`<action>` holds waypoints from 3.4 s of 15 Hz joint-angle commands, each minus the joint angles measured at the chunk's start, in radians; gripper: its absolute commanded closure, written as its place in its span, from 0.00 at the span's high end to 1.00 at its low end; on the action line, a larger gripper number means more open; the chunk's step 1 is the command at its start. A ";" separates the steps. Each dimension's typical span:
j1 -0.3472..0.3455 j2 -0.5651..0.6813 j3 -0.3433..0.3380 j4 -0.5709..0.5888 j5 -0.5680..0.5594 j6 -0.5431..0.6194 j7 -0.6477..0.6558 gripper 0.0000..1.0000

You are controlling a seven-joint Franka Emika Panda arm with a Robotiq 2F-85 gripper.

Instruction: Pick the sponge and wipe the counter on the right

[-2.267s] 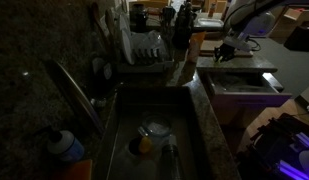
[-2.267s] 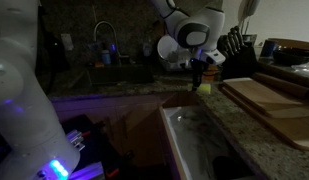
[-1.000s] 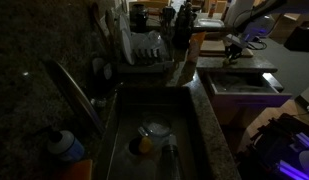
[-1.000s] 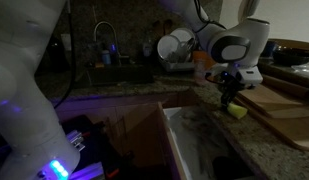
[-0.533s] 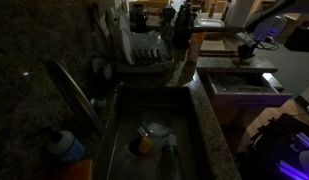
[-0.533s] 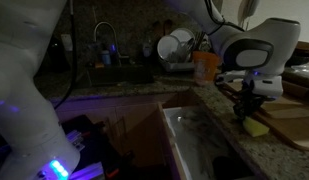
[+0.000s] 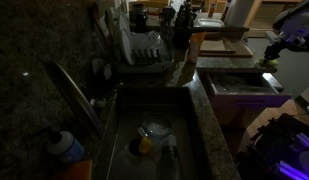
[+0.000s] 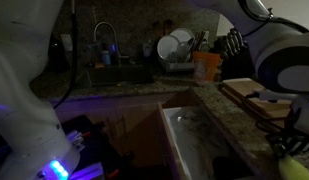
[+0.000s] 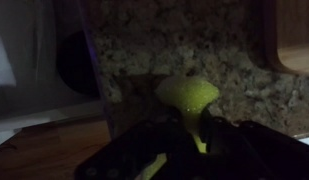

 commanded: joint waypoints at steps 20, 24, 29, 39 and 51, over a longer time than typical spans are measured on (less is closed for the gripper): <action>0.232 -0.034 0.230 -0.046 -0.040 0.016 -0.127 0.05; 0.272 -0.039 0.277 -0.049 -0.042 0.009 -0.186 0.05; 0.281 -0.028 0.276 -0.027 -0.053 -0.011 -0.255 0.05; 0.242 -0.032 0.142 -0.033 -0.081 -0.086 -0.074 0.05; -0.011 0.001 0.028 -0.026 0.043 0.029 -0.097 0.05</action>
